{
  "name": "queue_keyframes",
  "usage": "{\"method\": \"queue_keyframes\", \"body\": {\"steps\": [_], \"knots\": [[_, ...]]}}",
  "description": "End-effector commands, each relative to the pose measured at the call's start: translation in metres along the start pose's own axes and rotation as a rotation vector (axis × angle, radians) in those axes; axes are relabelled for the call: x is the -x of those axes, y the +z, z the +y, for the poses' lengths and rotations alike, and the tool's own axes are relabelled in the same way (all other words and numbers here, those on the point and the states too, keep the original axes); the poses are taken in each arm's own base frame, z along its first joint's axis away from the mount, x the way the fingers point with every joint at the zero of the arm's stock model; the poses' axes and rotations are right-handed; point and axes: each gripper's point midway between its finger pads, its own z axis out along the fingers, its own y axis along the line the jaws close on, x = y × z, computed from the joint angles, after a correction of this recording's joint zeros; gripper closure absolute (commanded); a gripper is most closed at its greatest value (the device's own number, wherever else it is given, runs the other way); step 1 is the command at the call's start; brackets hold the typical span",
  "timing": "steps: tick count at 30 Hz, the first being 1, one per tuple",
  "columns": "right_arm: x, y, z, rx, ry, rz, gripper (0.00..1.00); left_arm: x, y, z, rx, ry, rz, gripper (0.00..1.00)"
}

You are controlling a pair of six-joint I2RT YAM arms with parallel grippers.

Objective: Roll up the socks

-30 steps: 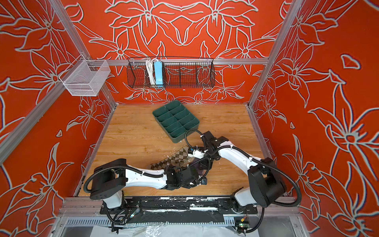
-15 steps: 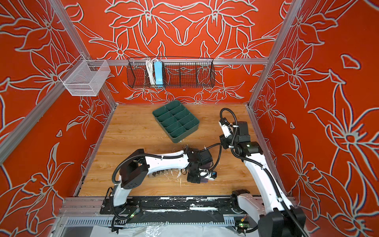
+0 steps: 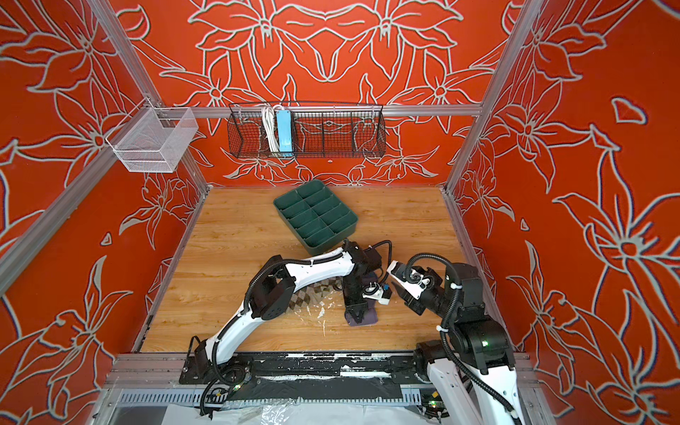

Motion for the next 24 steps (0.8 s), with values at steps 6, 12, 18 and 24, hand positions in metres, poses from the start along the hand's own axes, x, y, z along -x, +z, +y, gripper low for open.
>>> {"method": "queue_keyframes", "body": {"steps": [6, 12, 18, 24], "knots": [[-0.068, 0.029, 0.064, 0.320, -0.241, 0.276, 0.55, 0.004, 0.002, 0.031, -0.099, -0.083, -0.030, 1.00], [-0.083, 0.074, 0.084, 0.340, -0.466, 0.339, 0.54, 0.002, 0.000, 0.044, -0.122, -0.118, -0.052, 1.00], [-0.095, 0.124, 0.085, 0.265, -0.627, 0.369, 0.53, 0.002, -0.001, 0.044, -0.140, -0.126, -0.061, 1.00], [-0.102, 0.147, 0.093, 0.288, -0.663, 0.400, 0.57, 0.003, -0.001, 0.043, -0.146, -0.127, -0.067, 1.00]]}}
